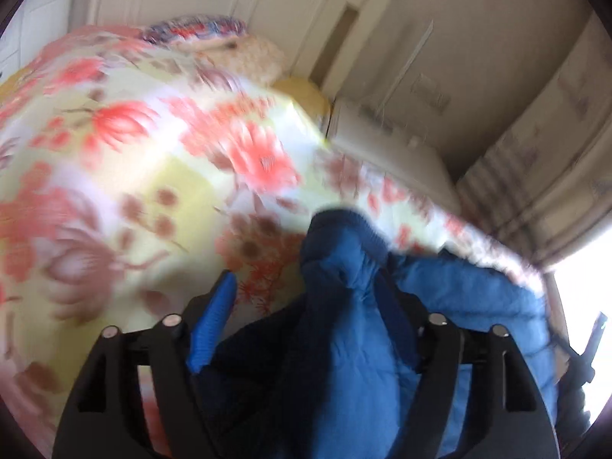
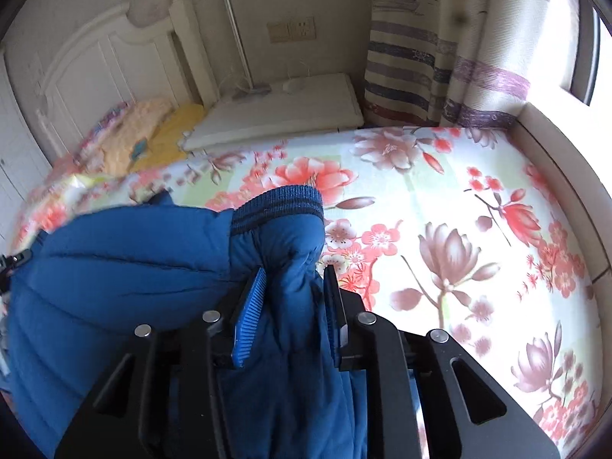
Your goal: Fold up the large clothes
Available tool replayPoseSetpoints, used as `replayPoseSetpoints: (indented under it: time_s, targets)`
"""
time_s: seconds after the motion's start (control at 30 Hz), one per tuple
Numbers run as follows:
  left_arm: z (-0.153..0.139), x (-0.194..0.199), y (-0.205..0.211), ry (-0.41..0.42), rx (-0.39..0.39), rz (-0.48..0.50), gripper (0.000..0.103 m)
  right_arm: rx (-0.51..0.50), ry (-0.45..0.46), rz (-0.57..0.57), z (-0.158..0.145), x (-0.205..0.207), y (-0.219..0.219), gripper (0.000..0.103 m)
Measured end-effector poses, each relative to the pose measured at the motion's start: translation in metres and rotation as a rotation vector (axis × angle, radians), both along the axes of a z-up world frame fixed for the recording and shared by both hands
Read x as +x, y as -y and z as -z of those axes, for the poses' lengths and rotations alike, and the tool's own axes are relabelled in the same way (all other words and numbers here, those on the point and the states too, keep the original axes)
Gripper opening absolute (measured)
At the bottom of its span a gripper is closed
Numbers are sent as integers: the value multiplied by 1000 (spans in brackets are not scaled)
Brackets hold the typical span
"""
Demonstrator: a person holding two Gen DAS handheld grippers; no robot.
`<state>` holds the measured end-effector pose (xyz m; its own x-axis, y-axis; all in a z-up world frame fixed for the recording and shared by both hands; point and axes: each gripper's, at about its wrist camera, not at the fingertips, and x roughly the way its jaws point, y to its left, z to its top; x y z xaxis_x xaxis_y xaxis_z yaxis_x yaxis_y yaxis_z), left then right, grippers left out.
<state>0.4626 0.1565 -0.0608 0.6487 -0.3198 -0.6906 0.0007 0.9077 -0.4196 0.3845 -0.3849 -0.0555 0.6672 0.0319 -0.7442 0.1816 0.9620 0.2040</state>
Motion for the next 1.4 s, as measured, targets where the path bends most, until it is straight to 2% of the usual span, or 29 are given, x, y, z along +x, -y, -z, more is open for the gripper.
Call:
replayPoseSetpoints:
  time_s: [0.1, 0.13, 0.2, 0.27, 0.3, 0.4, 0.47, 0.53, 0.6, 0.67, 0.7, 0.73, 0.77, 0.8, 0.83, 0.93, 1.1, 1.27, 1.4]
  targets:
    - [-23, -35, -20, 53, -78, 65, 84, 90, 47, -98, -22, -49, 10, 16]
    - [-30, -58, -26, 83, -64, 116, 88, 85, 52, -126, -25, -64, 10, 17]
    - [-33, -101, -35, 118, -21, 175, 92, 61, 56, -184, -28, -110, 10, 28]
    - [-26, -135, -39, 116, -11, 232, 94, 76, 69, -226, -22, -155, 11, 99]
    - [-20, -152, -41, 109, -13, 254, 95, 90, 81, -245, -15, -184, 10, 98]
    - [7, -191, -44, 73, -28, 283, 96, 99, 62, -286, 1, -225, 3, 98]
    - [25, -201, -40, 47, -25, 285, 98, 63, 56, -304, 11, -233, -3, 98]
    - [41, -195, -32, 16, -42, 279, 99, 89, 63, -316, 17, -228, -6, 97]
    - [44, -188, -26, 27, -57, 271, 100, 91, 78, -334, 18, -221, -11, 90]
    - [43, -177, -20, -5, -92, 268, 95, 86, 98, -380, 16, -213, -23, 64]
    - [42, -174, -17, -24, -113, 263, 81, 59, 111, -391, 14, -213, -29, 60]
    - [40, -173, -13, -36, -114, 259, 68, 40, 111, -386, 13, -215, -33, 48]
    - [34, -176, -9, -27, -82, 252, 59, 28, 114, -367, 11, -218, -34, 35]
    - [27, -181, -7, -7, -23, 231, 38, 19, 127, -356, 8, -223, -35, 30]
    - [22, -185, -6, 5, 0, 225, 28, 3, 137, -349, 6, -227, -35, 25]
    - [6, -205, -3, 42, 12, 257, 25, -15, 168, -310, -2, -253, -39, 22]
    - [-1, -249, 5, 58, 26, 298, 25, -8, 192, -297, -16, -315, -41, 21]
    - [15, -296, -3, 32, -43, 304, 25, 44, 163, -274, -8, -371, -43, 21]
    - [23, -331, -13, 17, -79, 304, 26, 78, 153, -257, -4, -401, -44, 22]
